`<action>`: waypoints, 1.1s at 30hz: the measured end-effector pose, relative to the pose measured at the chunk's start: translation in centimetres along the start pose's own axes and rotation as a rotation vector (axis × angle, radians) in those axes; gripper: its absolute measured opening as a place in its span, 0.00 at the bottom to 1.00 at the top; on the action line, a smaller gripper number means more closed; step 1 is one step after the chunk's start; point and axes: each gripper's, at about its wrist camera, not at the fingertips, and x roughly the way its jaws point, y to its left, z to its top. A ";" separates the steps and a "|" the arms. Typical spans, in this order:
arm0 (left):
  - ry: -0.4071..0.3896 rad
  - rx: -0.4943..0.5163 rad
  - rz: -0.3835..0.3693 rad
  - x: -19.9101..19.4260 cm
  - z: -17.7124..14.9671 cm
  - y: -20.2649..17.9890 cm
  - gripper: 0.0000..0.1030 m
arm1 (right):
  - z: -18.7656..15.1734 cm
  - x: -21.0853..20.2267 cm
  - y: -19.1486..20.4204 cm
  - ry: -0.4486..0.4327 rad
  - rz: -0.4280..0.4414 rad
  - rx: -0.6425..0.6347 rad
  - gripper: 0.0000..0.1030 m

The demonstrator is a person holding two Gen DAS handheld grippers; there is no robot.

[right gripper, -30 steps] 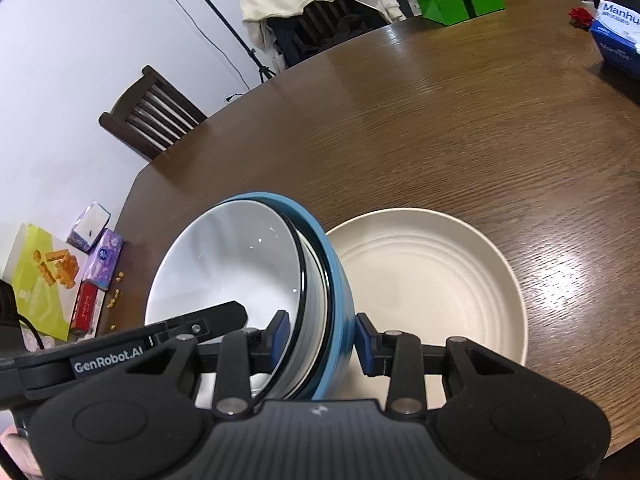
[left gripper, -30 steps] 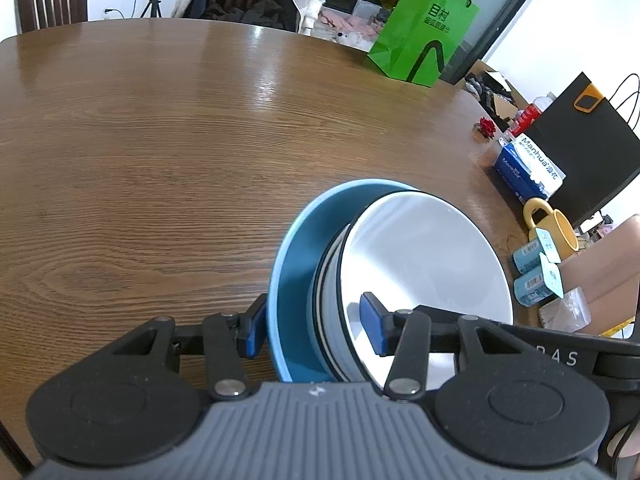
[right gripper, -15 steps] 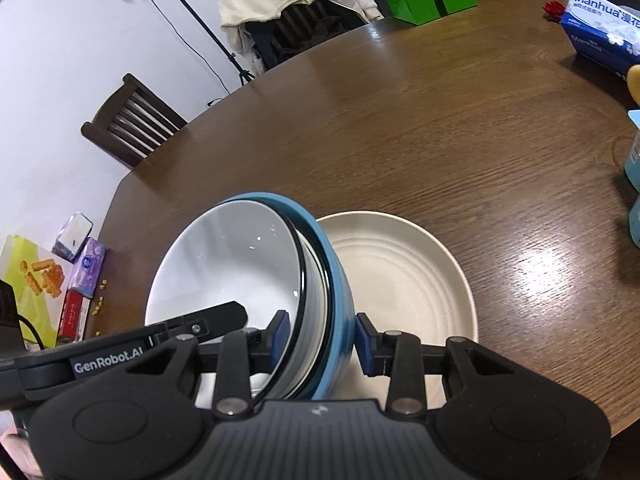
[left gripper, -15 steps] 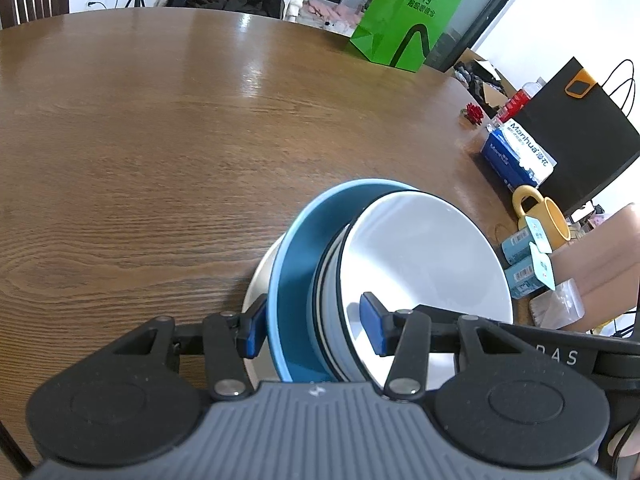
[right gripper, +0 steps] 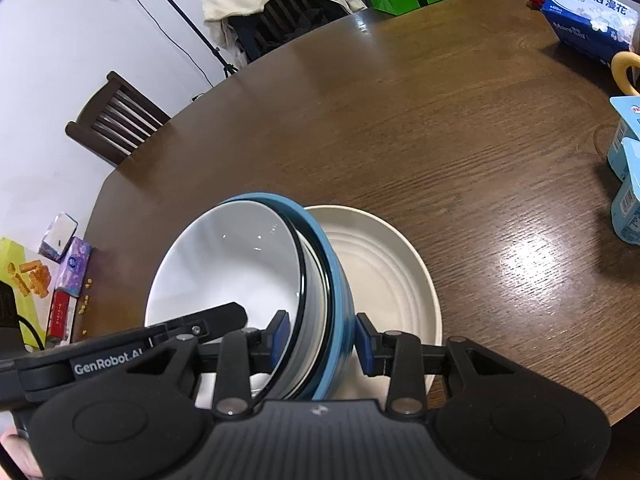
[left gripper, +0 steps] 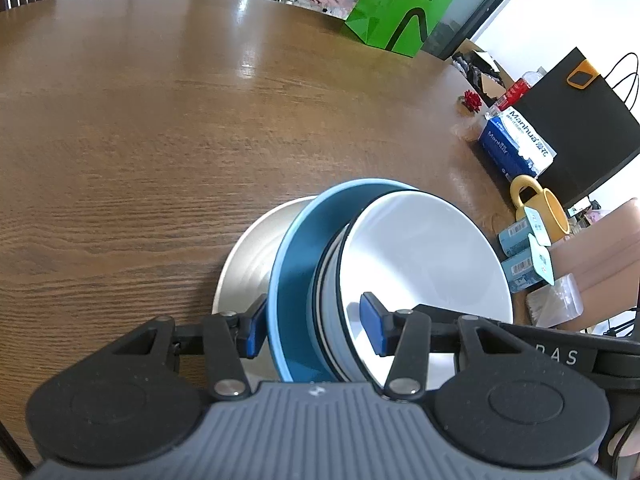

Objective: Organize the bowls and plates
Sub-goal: 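Lower the blue bowl stack with both grippers onto the cream plates, then open both grippers to release the blue bowl's rim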

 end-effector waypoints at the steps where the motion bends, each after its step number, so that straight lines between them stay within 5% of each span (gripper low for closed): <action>1: 0.004 -0.002 -0.001 0.2 0.0 0.0 0.47 | 0.0 0.1 -0.1 0.003 -0.002 0.000 0.33; 22: 0.026 0.000 0.002 1.5 0.0 -0.1 0.51 | 0.5 1.6 -1.4 0.036 -0.006 0.009 0.34; 29: -0.012 0.025 -0.005 0.2 0.4 -0.5 0.76 | 0.6 1.0 -0.9 0.014 -0.011 -0.008 0.38; 33: -0.032 0.027 -0.018 -0.6 0.6 -0.4 0.87 | 0.7 0.0 -0.8 -0.020 -0.023 -0.009 0.56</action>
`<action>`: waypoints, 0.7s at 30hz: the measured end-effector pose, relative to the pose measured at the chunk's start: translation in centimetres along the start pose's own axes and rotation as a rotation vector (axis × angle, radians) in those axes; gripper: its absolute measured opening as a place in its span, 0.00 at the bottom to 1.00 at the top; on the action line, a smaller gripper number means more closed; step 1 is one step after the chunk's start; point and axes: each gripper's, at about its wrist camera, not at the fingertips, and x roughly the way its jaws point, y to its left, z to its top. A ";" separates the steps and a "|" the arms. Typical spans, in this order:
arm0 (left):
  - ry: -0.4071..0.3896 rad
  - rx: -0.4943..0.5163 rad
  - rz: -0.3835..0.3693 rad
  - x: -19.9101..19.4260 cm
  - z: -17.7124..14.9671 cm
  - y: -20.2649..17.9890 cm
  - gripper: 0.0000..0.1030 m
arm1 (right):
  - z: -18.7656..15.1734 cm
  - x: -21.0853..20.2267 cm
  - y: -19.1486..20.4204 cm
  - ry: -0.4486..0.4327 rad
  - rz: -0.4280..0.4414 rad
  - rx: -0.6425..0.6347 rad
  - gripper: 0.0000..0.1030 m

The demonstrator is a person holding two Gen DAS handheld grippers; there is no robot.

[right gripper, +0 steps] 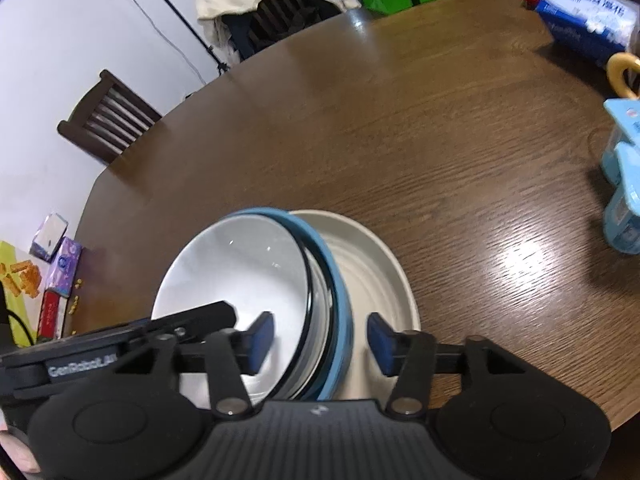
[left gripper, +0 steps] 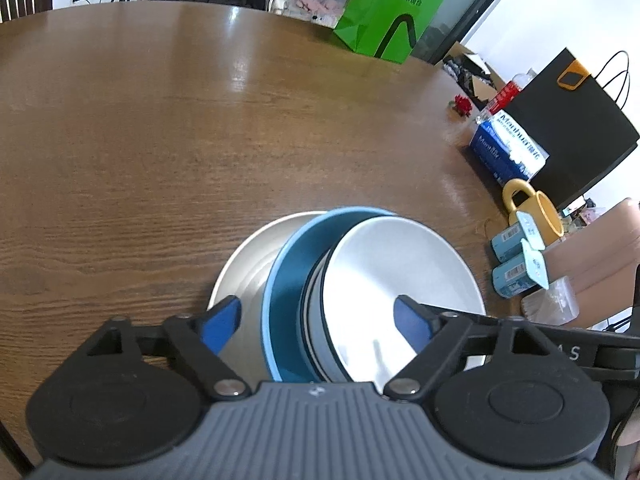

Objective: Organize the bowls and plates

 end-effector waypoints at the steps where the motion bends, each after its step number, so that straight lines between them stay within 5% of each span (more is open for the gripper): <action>1: -0.003 0.000 -0.004 -0.2 0.0 0.0 0.89 | 0.0 -0.3 0.0 -0.007 0.003 0.001 0.57; 7: -0.037 0.008 -0.011 -1.9 0.2 0.2 0.99 | -0.2 -1.9 0.5 -0.052 0.002 -0.009 0.74; 17: -0.128 0.055 0.011 -5.4 0.2 0.3 1.00 | -1.5 -4.6 1.8 -0.136 -0.019 -0.038 0.99; 21: -0.163 0.068 0.040 -6.5 0.0 1.1 1.00 | -2.1 -5.7 2.8 -0.185 -0.050 -0.054 1.00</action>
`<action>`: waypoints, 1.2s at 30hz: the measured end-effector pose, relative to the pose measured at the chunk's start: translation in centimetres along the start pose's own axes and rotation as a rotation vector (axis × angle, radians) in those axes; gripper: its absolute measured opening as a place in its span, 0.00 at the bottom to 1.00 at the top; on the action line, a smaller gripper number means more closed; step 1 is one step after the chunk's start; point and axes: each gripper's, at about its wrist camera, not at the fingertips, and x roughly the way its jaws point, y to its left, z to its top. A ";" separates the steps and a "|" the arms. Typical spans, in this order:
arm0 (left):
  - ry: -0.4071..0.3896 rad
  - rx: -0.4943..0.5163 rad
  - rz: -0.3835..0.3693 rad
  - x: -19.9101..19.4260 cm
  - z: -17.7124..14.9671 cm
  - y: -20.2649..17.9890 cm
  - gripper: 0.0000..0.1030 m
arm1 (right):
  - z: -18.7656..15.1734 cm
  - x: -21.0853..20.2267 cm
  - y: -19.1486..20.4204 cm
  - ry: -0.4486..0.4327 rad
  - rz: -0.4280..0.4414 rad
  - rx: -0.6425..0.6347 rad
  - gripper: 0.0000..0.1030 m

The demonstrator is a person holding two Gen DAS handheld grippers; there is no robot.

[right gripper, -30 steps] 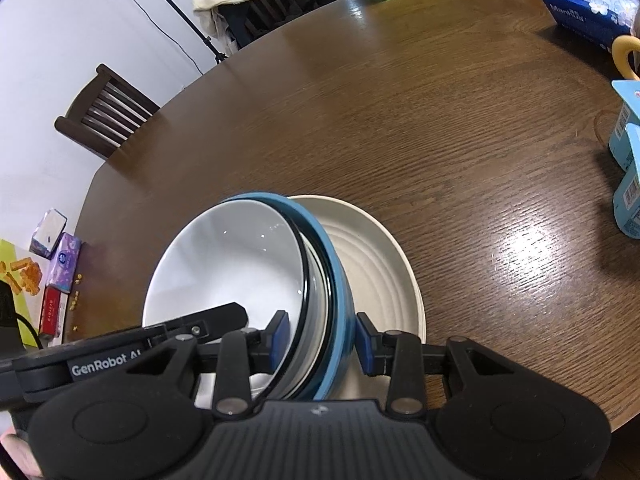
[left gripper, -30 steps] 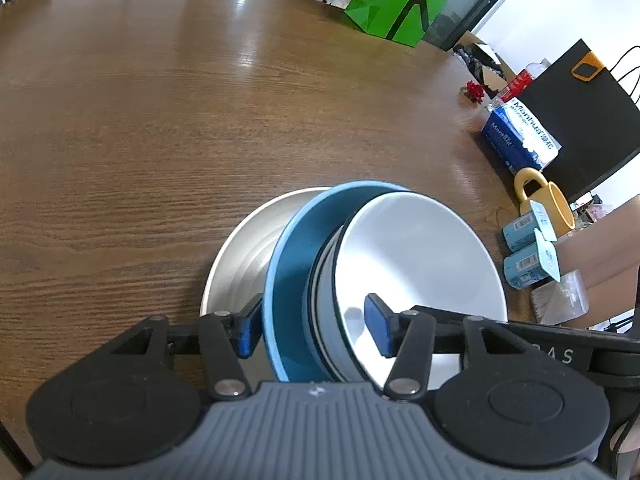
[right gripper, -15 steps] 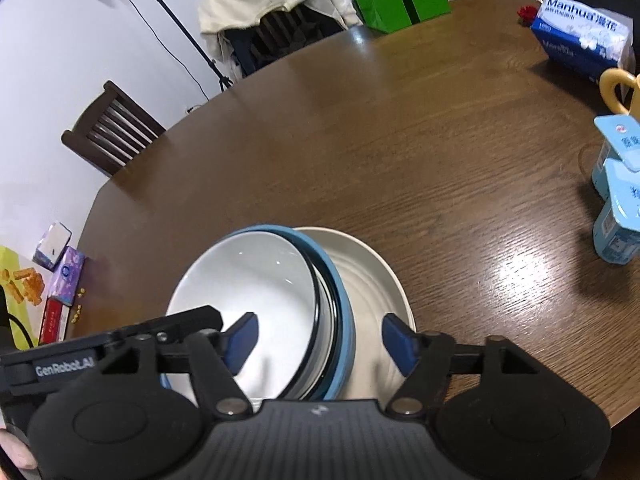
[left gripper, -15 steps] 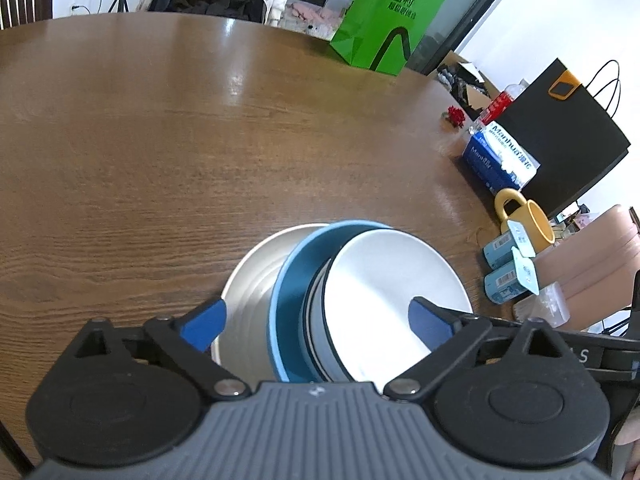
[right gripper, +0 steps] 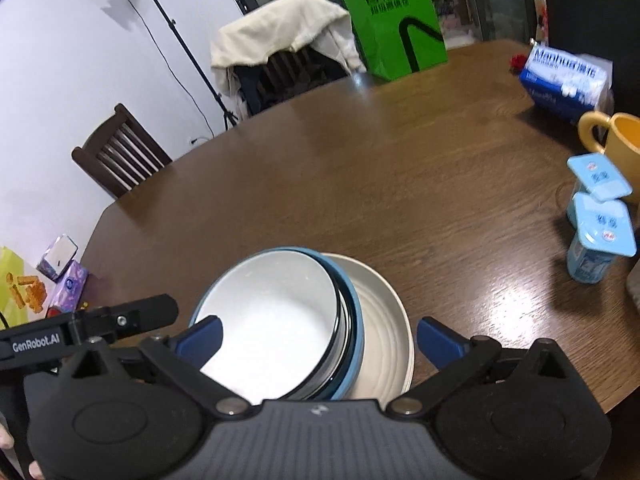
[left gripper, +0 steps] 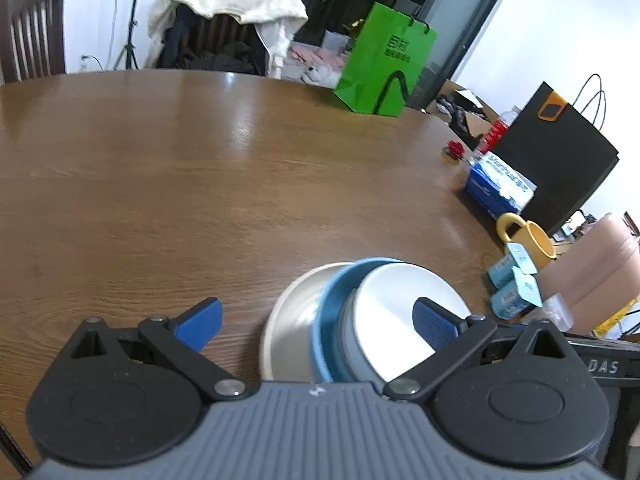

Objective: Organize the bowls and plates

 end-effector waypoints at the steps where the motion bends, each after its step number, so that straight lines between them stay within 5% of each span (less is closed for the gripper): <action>1: -0.009 0.002 0.001 -0.4 0.0 0.3 1.00 | 0.0 -0.2 0.2 -0.010 -0.011 -0.003 1.00; 13: -0.126 0.097 0.048 -5.5 -1.2 0.8 1.00 | -3.5 -4.7 2.9 -0.163 -0.148 0.000 1.00; 20: -0.234 0.056 0.118 -10.0 -5.3 -2.4 1.00 | -6.1 -8.6 3.1 -0.206 -0.107 -0.095 1.00; 36: -0.268 0.034 0.256 -16.6 -16.4 -8.4 1.00 | -15.0 -18.4 0.0 -0.271 -0.048 -0.281 1.00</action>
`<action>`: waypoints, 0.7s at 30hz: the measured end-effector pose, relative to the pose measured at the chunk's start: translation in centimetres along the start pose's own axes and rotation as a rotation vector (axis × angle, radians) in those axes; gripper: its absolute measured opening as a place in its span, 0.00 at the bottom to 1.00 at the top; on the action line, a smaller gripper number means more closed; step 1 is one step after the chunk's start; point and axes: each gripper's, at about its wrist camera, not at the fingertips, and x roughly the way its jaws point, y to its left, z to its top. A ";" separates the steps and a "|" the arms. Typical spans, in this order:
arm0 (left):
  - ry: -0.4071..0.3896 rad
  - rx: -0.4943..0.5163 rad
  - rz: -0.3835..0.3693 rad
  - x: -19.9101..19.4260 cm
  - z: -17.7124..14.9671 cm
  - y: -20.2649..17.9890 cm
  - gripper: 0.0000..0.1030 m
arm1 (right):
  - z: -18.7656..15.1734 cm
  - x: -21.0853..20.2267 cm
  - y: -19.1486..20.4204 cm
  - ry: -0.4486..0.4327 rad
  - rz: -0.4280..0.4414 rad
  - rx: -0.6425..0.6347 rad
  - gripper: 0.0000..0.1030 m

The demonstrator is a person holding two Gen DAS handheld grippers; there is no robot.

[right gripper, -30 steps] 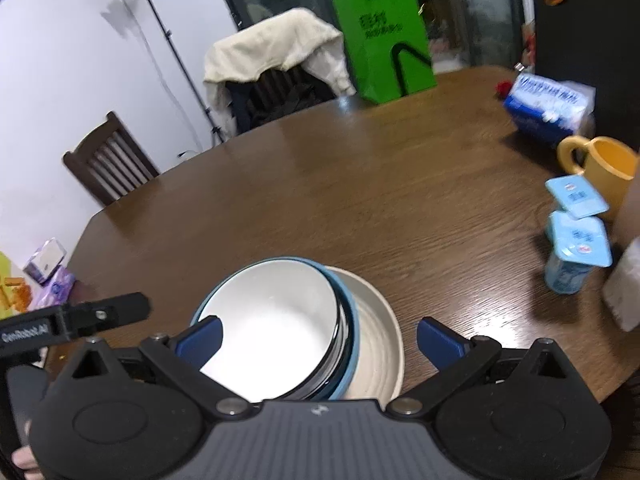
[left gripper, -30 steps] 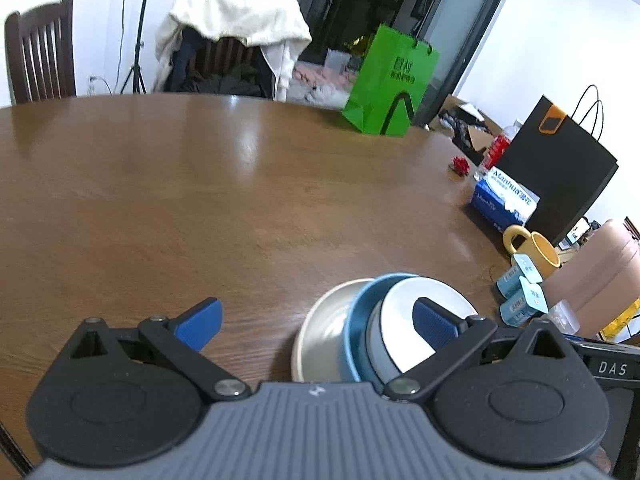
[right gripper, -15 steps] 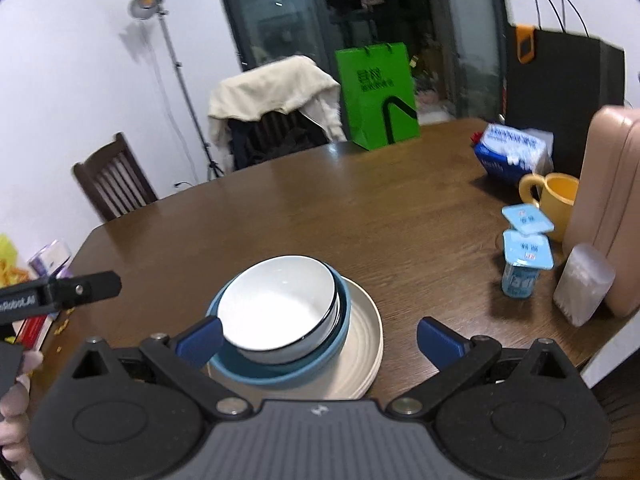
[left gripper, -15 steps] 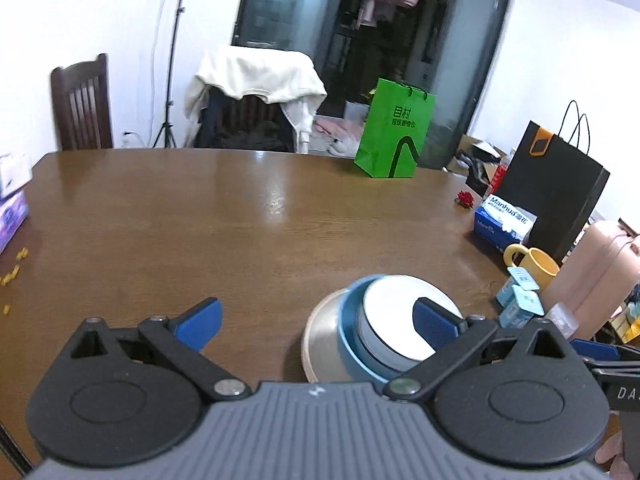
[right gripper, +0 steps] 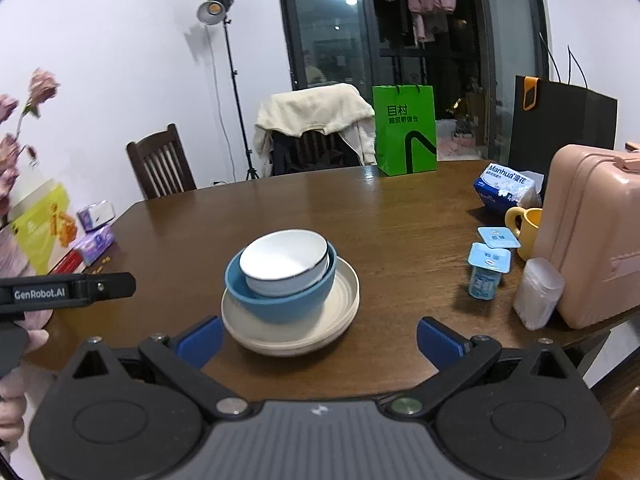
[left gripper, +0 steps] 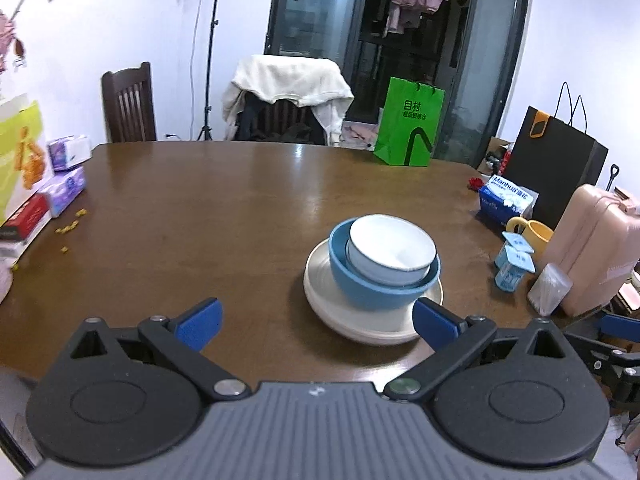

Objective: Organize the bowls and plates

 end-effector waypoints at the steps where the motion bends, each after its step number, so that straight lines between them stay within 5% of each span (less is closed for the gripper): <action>1: 0.002 -0.001 0.006 -0.5 -0.4 0.0 1.00 | -0.4 -0.5 0.0 0.000 0.003 -0.007 1.00; 21: -0.018 -0.007 0.036 -5.3 -3.6 -0.9 1.00 | -2.9 -4.1 0.6 -0.021 0.072 -0.043 1.00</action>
